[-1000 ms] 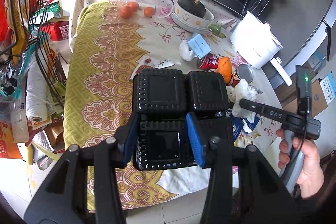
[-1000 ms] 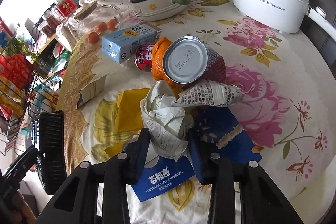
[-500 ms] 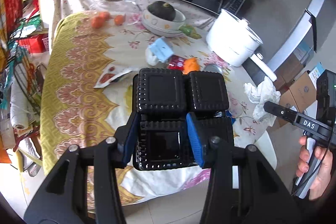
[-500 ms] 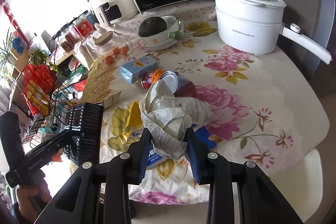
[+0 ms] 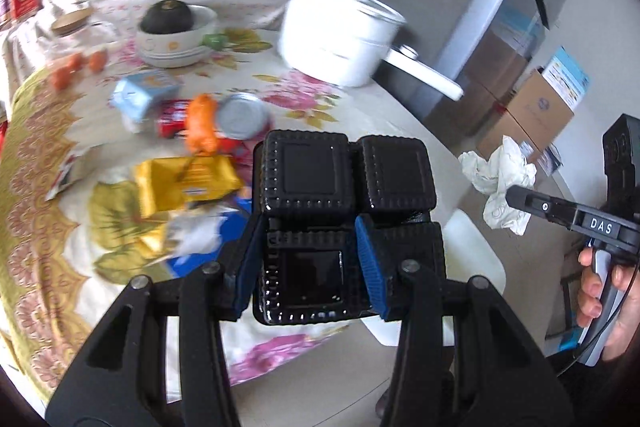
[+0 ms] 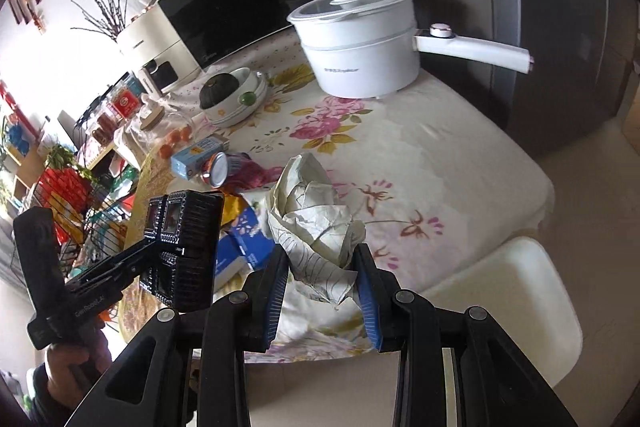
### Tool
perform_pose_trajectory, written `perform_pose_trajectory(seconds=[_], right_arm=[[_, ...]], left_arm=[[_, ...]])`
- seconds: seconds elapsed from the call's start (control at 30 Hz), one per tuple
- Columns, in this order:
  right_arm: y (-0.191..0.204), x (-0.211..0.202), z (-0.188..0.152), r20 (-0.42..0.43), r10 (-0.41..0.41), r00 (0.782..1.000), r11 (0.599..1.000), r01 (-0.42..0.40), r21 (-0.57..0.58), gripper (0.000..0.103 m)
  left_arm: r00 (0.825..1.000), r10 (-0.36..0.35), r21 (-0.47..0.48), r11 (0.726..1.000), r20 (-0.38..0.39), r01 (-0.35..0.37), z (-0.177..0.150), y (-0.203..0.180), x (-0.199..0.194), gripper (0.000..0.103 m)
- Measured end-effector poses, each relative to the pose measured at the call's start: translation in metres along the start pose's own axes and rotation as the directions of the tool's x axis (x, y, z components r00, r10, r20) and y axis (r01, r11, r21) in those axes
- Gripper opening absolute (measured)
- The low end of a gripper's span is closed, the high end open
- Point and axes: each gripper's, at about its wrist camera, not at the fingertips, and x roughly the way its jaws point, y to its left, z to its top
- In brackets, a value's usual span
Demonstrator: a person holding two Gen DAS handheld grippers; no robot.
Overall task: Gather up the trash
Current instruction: 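Drop the black tray and white paper into the white bin with both tools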
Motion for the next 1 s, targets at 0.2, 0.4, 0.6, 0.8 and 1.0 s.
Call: perform_pose_trajectory(seconds=[0.2,0.4,0.6,0.8,1.0], right_arm=[[-0.071,-0.023,-0.017,-0.021,-0.07,0.997,0.993,0.072,0.094,0.034],[-0.135,-0.043,-0.039,-0.044,-0.13,0.991,0.972,0.136,0.191,0.034],[-0.177,-0.049,-0.063,-0.087,-0.166,0.982,0.953,0.182,0.244,0.034],[-0.197,-0.055,-0.073,-0.102,-0.188,0.977,0.941,0.209,0.265,0.034],[-0.209,-0.056,-0.077,-0.114,-0.194,0.974,0.935,0.219,0.278,0.035]], left_arm=[[0.997,-0.052,0.107,0.993,-0.051,0.057,-0.004,-0.06,0.034,0.048],[0.985,-0.12,0.174,0.975,-0.123,0.14,-0.015,-0.119,0.072,0.048],[0.97,-0.152,0.257,0.946,-0.187,0.198,-0.036,-0.172,0.107,0.048],[0.953,-0.197,0.269,0.928,-0.229,0.256,-0.048,-0.195,0.137,0.05],[0.952,-0.193,0.252,0.934,-0.238,0.253,-0.05,-0.198,0.146,0.074]])
